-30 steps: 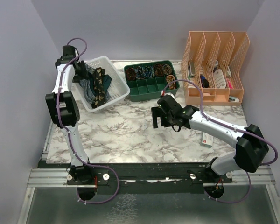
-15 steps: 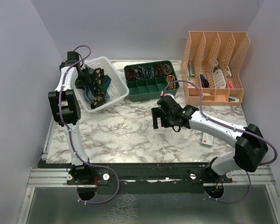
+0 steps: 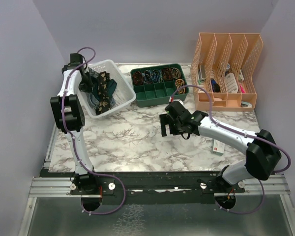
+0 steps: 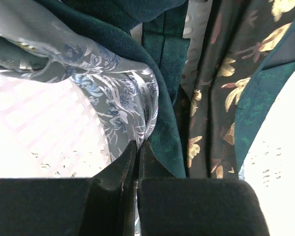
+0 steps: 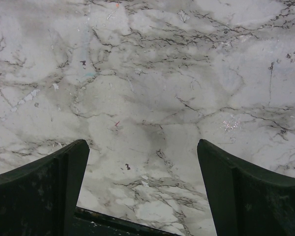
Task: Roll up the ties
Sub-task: Pick up the tie from the bin.
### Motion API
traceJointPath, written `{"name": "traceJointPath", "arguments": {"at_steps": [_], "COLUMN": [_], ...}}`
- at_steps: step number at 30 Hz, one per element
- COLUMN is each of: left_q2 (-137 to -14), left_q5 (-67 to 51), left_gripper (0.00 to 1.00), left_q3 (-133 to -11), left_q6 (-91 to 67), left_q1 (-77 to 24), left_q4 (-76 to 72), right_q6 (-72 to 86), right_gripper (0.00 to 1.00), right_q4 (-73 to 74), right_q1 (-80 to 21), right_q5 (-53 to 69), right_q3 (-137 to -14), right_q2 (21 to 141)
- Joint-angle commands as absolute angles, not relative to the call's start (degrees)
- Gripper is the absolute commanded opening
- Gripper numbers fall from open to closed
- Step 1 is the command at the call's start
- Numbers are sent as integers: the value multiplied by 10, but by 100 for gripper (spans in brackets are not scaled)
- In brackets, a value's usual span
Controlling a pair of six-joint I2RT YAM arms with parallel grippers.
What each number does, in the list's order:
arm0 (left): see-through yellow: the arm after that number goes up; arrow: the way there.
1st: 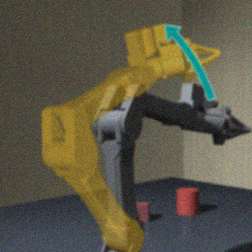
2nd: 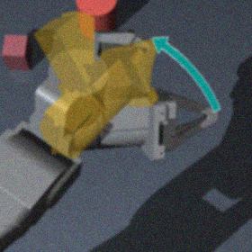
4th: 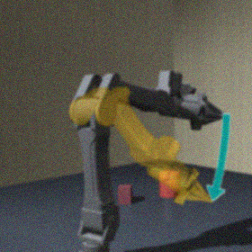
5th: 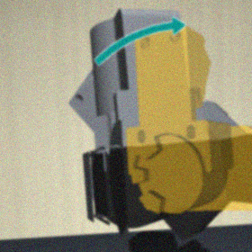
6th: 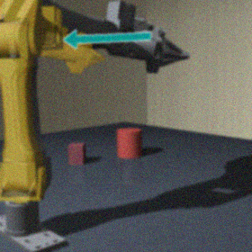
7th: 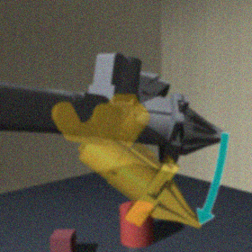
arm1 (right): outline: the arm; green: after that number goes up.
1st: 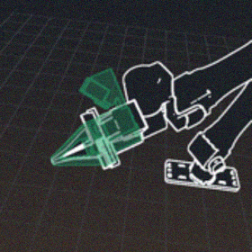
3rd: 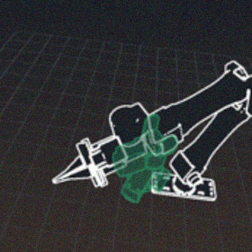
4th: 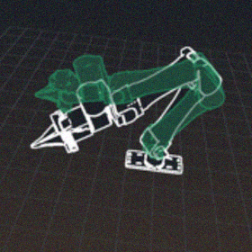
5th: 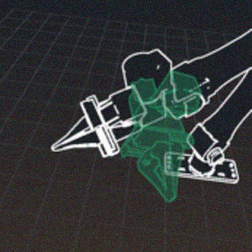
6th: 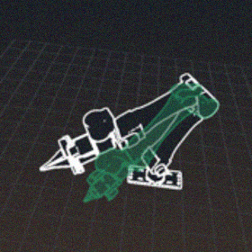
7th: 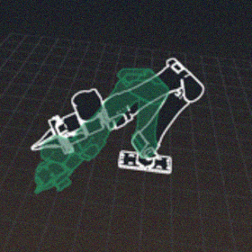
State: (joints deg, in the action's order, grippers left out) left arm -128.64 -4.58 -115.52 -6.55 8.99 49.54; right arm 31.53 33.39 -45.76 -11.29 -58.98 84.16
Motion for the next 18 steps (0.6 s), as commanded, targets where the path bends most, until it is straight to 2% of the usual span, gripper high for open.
{"name": "traceJointPath", "arguments": {"at_steps": [1, 10, 18], "left_q2": [-1218, -1148, -1064], "left_q5": [-35, -60, -110], "left_gripper": [0, 0, 0], "left_q3": [-1208, -1267, -1322], "left_q6": [-71, -93, -119], "left_q1": [93, 95, 97], "left_q4": [501, 507, 507], "right_q6": [323, 327, 332], "right_gripper": [98, 99, 99], "right_q4": [345, 344, 286], "right_q1": [-458, -458, -458], "right_q5": [-119, -136, -136], "right_q3": [-599, -603, -570], "right_q2": [842, 814, 732]}}
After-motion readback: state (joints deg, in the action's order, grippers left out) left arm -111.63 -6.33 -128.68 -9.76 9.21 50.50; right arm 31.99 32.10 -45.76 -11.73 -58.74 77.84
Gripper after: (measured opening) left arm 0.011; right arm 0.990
